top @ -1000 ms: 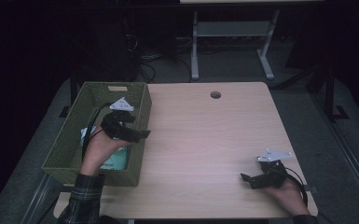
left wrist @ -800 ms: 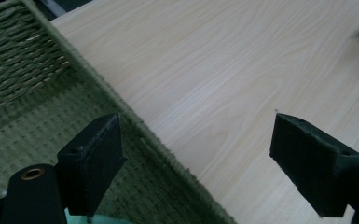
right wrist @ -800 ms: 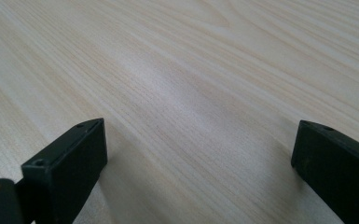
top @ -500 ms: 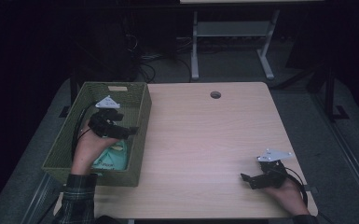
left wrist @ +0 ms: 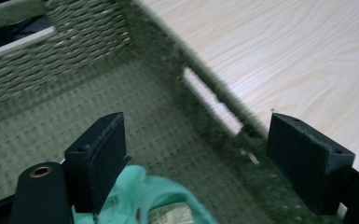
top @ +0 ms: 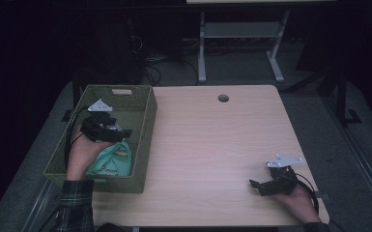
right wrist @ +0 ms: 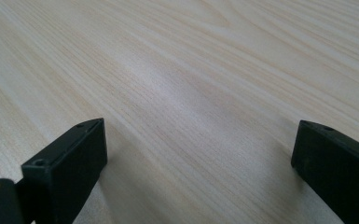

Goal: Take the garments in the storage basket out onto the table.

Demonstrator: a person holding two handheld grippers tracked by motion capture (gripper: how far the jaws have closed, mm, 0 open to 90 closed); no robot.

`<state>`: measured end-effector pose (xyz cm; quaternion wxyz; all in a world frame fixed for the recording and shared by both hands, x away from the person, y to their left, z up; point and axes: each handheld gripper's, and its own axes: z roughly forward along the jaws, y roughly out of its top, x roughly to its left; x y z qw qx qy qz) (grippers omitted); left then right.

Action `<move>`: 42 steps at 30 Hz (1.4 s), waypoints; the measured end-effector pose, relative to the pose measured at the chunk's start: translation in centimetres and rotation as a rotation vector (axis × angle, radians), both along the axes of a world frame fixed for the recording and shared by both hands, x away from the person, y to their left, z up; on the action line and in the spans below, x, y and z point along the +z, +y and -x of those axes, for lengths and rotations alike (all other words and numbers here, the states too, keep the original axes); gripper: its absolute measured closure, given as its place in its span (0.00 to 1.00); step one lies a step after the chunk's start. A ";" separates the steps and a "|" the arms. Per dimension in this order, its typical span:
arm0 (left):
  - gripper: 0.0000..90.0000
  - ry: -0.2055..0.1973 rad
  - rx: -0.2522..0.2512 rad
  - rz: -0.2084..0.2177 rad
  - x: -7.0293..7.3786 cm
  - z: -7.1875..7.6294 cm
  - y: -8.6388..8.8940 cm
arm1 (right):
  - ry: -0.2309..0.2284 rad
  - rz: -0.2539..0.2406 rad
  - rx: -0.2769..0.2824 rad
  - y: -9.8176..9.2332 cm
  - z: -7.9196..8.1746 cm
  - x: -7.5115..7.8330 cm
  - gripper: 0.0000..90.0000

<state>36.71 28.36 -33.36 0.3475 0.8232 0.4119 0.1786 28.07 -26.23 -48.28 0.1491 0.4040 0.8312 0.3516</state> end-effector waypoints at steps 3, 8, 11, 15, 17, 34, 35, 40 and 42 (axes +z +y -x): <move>0.23 0.020 0.021 -0.012 -0.8 -0.4 0.6 | -0.002 0.000 0.001 0.0 0.0 0.0 0.03; 0.25 0.042 0.040 -0.035 -2.0 -1.1 1.1 | 0.000 0.000 0.000 0.0 0.0 0.0 0.03; 0.26 0.059 0.056 -0.056 -2.7 -1.5 1.4 | 0.000 0.000 0.000 0.0 0.0 0.0 0.03; 0.26 0.084 0.075 -0.072 -3.6 -1.8 1.7 | 0.001 0.000 0.000 0.0 0.0 0.0 0.03; 0.29 0.101 0.084 -0.083 -4.0 -2.0 1.7 | 0.001 0.000 0.000 0.0 0.0 0.0 0.03; 0.41 0.202 0.096 -0.122 -6.8 -3.0 1.4 | -0.001 0.000 0.000 0.0 0.0 0.0 0.03; 0.42 0.205 0.095 -0.125 -6.9 -3.0 1.4 | 0.001 -0.001 -0.001 0.0 0.0 0.0 0.03; 0.50 0.243 0.094 -0.135 -7.3 -3.1 1.4 | -0.001 0.000 0.000 0.0 0.0 0.0 0.03; 0.54 0.260 0.098 -0.134 -7.4 -3.1 1.4 | 0.000 0.000 0.000 0.0 0.0 0.0 0.03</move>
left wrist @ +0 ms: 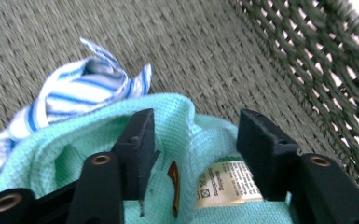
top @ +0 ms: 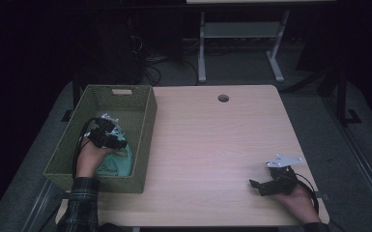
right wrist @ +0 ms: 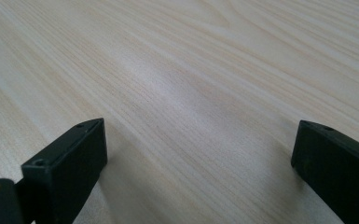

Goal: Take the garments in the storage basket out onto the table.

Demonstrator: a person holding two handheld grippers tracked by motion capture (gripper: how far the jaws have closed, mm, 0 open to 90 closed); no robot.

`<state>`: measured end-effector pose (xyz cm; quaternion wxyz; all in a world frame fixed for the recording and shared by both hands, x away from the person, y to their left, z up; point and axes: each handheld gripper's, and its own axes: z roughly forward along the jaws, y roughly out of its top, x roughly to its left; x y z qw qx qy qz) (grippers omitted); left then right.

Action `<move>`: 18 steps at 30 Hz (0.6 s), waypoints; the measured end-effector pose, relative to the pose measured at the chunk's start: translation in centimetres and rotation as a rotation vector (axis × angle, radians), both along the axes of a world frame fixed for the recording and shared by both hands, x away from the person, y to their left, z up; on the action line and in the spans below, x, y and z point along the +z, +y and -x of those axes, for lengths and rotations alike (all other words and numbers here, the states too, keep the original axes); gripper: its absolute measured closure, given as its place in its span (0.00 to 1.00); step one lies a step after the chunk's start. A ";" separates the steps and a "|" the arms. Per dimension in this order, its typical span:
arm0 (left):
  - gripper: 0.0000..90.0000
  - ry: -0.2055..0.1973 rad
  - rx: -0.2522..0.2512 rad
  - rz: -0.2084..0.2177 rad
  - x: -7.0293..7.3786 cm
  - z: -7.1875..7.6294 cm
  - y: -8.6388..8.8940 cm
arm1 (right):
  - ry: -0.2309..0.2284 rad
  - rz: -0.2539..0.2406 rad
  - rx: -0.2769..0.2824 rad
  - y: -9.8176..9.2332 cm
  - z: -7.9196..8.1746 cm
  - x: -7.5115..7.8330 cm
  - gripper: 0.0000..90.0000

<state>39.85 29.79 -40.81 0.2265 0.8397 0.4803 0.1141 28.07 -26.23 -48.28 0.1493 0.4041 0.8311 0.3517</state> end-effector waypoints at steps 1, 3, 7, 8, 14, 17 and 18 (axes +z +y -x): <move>0.55 0.006 0.004 0.002 -0.1 0.0 0.0 | 0.001 0.000 0.000 0.0 0.0 0.0 0.03; 0.59 0.024 0.014 0.014 -0.2 -0.1 0.0 | 0.001 0.000 -0.001 0.0 0.0 0.0 0.03; 0.68 0.077 0.002 0.006 -0.4 -0.2 0.1 | 0.001 -0.001 -0.001 0.0 0.0 0.0 0.03; 0.72 0.088 0.009 0.012 -0.5 -0.1 0.0 | 0.000 -0.002 -0.001 0.0 0.0 0.0 0.03; 0.88 0.113 0.015 0.025 -0.3 -0.1 0.1 | 0.001 0.000 -0.001 0.0 0.0 0.0 0.03; 0.91 0.111 0.015 0.038 -0.1 0.0 0.2 | 0.001 -0.003 -0.002 0.0 0.0 0.0 0.03; 0.91 0.111 0.015 0.038 -0.1 0.0 0.2 | 0.001 -0.003 -0.002 0.0 0.0 0.0 0.03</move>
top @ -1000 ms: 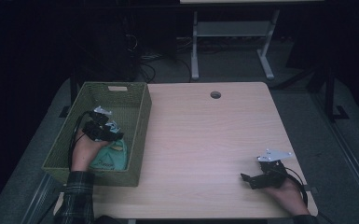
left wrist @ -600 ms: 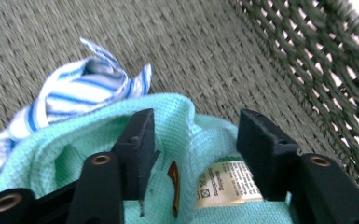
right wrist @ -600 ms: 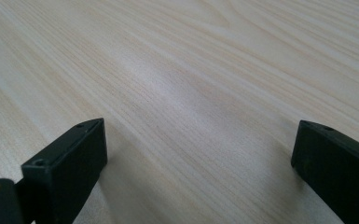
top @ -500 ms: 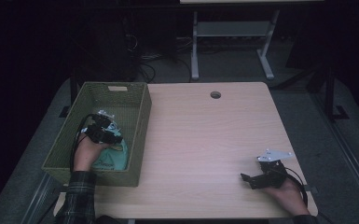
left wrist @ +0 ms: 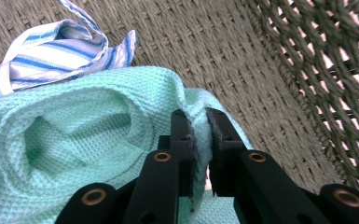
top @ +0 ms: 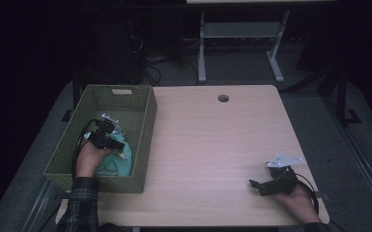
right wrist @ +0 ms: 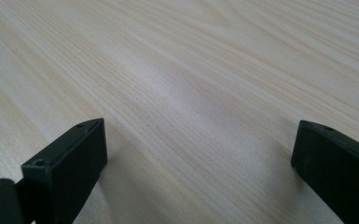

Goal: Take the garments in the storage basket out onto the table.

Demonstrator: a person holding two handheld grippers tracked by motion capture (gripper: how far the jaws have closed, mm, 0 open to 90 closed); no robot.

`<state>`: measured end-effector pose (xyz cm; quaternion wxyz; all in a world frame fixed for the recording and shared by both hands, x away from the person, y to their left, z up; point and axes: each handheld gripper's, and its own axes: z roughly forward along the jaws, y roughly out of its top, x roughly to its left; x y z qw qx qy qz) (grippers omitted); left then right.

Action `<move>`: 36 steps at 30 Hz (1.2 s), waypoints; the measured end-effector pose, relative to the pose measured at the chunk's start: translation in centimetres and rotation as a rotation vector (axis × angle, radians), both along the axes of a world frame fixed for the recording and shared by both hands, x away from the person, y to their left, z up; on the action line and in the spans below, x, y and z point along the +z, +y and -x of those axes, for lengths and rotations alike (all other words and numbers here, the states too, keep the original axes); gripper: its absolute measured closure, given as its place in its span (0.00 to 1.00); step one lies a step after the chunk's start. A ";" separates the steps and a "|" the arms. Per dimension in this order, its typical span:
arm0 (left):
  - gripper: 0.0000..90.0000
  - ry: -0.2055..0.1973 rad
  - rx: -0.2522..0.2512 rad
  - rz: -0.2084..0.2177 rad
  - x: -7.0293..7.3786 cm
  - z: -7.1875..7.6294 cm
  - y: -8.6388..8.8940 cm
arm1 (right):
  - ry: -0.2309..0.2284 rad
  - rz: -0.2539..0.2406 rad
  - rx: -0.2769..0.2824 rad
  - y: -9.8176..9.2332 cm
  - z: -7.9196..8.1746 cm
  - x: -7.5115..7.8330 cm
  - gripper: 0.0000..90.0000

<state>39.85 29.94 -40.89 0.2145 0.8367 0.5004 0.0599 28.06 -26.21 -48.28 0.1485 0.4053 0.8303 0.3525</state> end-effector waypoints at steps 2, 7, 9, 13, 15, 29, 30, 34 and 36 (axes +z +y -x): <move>0.92 -0.017 0.004 0.012 0.4 0.1 0.0 | 0.000 0.002 0.001 0.0 0.0 0.0 0.03; 0.92 -0.067 0.013 0.060 1.2 0.4 0.4 | -0.002 0.002 0.002 0.0 0.0 0.0 0.03; 0.93 -0.087 0.009 0.084 1.6 0.6 0.6 | 0.000 0.000 0.000 0.0 0.0 0.0 0.03; 0.93 -0.132 0.012 0.137 2.6 1.0 0.9 | 0.000 0.000 0.000 0.0 0.0 0.0 0.03; 0.93 -0.138 0.009 0.147 2.8 1.1 1.0 | 0.000 0.000 0.000 0.0 0.0 0.0 0.03; 0.93 -0.279 -0.024 0.309 6.2 2.6 1.3 | 0.000 0.000 0.000 0.0 0.0 0.0 0.03; 0.93 -0.285 -0.028 0.313 6.4 2.7 1.3 | 0.000 0.000 0.000 0.0 0.0 0.0 0.03; 0.93 -0.318 -0.036 0.335 7.3 3.1 1.0 | 0.000 0.000 0.000 0.0 0.0 0.0 0.03; 0.93 -0.327 -0.041 0.333 7.6 3.1 0.9 | 0.000 0.000 0.000 0.0 0.0 0.0 0.03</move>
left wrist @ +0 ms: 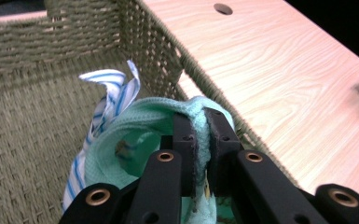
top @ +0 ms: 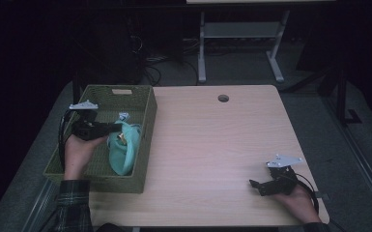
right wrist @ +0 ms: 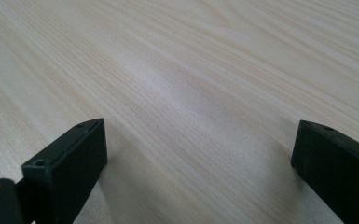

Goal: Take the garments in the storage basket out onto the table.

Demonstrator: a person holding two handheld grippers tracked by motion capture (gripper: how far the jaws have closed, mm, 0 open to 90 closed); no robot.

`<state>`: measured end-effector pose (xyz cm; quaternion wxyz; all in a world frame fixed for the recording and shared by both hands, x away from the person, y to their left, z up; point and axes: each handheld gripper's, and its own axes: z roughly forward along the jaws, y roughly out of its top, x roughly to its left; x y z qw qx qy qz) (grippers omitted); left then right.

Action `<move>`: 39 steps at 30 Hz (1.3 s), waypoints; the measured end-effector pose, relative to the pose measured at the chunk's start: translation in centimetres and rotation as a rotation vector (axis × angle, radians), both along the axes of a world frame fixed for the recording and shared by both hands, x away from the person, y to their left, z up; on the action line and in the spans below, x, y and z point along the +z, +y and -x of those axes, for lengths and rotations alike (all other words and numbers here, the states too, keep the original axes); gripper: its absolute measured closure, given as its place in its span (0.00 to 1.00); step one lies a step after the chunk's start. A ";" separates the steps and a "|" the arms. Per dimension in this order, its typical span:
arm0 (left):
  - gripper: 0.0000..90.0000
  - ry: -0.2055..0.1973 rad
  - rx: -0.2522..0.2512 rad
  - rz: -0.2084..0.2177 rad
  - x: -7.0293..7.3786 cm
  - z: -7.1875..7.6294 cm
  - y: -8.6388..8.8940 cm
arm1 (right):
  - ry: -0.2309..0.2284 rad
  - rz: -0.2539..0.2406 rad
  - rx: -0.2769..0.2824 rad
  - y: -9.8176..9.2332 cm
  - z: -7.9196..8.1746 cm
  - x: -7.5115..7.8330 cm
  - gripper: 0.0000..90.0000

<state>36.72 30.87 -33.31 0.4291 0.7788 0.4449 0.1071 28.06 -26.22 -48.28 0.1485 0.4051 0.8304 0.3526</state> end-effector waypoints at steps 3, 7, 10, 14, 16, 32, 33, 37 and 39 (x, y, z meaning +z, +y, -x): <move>0.93 -0.009 -0.011 -0.001 0.4 0.0 -0.1 | -0.001 0.000 0.000 0.0 0.0 0.0 0.03; 0.93 -0.036 -0.019 0.007 1.5 0.0 -0.3 | 0.000 0.000 -0.001 0.0 0.0 0.0 0.03; 0.93 -0.050 -0.027 0.007 2.4 0.0 -0.5 | 0.002 0.000 -0.003 0.0 0.0 0.0 0.03; 0.93 -0.071 -0.037 0.014 3.6 0.1 -0.5 | 0.004 -0.001 -0.004 0.0 0.0 0.0 0.03; 0.93 -0.087 -0.051 0.022 4.5 0.1 -0.6 | 0.004 0.000 -0.003 0.0 0.0 0.0 0.03; 0.93 -0.158 -0.106 0.046 9.0 0.6 -1.7 | 0.001 0.001 -0.001 0.0 0.0 0.0 0.03; 0.93 -0.162 -0.108 0.044 9.3 0.6 -1.8 | 0.003 0.001 -0.002 0.0 0.0 0.0 0.03; 0.93 -0.181 -0.128 0.045 10.3 0.7 -2.5 | 0.003 -0.001 -0.003 0.0 0.0 0.0 0.03; 0.93 -0.185 -0.138 0.045 10.7 0.7 -2.8 | 0.002 0.001 -0.002 0.0 0.0 0.0 0.03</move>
